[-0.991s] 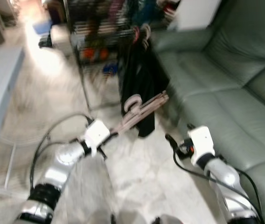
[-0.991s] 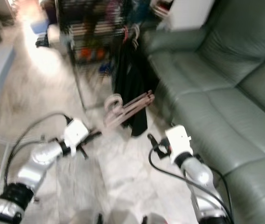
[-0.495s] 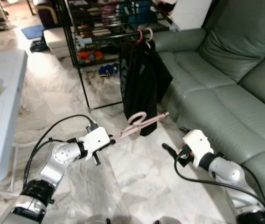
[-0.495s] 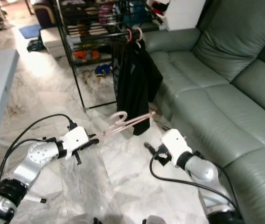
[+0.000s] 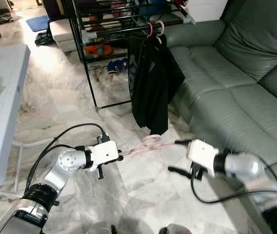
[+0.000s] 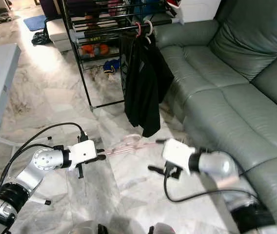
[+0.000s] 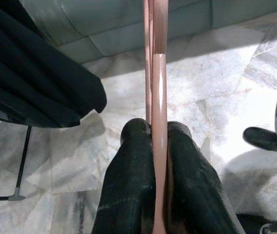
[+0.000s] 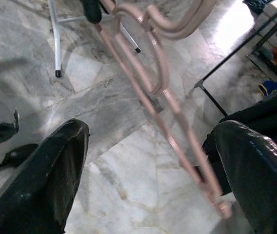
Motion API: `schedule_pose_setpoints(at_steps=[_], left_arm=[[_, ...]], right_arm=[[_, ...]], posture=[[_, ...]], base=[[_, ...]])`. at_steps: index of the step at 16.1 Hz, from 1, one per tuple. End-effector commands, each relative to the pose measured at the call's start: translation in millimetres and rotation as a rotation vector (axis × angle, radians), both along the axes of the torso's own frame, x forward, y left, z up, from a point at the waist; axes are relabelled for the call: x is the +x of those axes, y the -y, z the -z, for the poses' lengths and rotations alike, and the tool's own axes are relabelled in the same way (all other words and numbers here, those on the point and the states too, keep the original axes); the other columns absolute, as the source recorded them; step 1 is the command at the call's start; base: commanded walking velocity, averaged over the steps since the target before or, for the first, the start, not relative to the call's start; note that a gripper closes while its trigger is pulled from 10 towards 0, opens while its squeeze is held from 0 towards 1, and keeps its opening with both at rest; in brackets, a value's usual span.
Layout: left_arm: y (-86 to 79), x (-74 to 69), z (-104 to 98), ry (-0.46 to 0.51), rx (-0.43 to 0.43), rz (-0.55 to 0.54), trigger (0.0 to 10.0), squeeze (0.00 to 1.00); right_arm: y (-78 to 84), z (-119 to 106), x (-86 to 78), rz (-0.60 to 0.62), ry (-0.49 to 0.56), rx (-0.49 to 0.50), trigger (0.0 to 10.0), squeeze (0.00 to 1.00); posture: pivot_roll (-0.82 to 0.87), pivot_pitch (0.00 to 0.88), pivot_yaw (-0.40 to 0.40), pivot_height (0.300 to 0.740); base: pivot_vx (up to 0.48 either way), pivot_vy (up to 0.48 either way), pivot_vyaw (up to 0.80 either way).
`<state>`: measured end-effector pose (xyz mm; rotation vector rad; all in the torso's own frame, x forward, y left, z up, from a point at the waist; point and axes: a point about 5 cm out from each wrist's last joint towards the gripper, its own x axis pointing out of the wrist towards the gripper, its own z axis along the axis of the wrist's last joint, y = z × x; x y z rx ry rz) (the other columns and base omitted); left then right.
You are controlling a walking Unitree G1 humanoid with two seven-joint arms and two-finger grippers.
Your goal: Hang hanger
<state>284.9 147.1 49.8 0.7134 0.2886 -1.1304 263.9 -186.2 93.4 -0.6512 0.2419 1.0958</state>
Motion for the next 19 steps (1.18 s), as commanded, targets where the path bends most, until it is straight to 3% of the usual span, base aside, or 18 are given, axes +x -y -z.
schedule_pose_setpoints(at_steps=[1,5,6,7,11,19], left_arm=[[3.1,2.3,-4.8,0.013,-0.001,0.035,10.0,0.00],[12.6,-3.0,-9.0,0.015,-0.037,0.113,10.0,0.00],[13.8,-3.2,-9.2,0.014,-0.038,0.115,10.0,0.00],[15.7,-3.8,-9.5,0.011,-0.043,0.123,10.0,0.00],[22.6,-7.4,-11.2,0.012,-0.066,0.146,10.0,0.00],[27.6,-7.7,-12.4,-0.008,-0.063,0.179,10.0,0.00]], right_arm=[[5.6,2.4,1.6,-0.031,-0.017,-0.050,10.0,0.00],[13.2,8.4,17.1,-0.144,-0.081,-0.216,9.6,0.00],[14.0,9.9,18.8,-0.166,-0.078,-0.249,4.1,0.00],[14.9,12.0,22.2,-0.185,-0.077,-0.282,0.0,0.00],[10.5,18.6,33.2,-0.234,-0.034,-0.372,0.0,0.00],[-5.2,24.8,42.1,-0.263,0.030,-0.370,0.0,0.00]], posture=[[0.01,0.000,0.004,0.740],[0.02,0.000,0.003,0.740],[0.03,0.000,-0.001,0.740],[0.03,0.000,-0.003,0.740],[0.04,0.000,-0.012,0.740],[0.03,0.000,-0.004,0.740]], base=[[0.000,0.000,0.00],[0.000,0.000,0.00],[0.000,0.000,0.00],[0.000,0.000,0.00],[0.000,0.000,0.00],[0.000,0.000,0.00]])
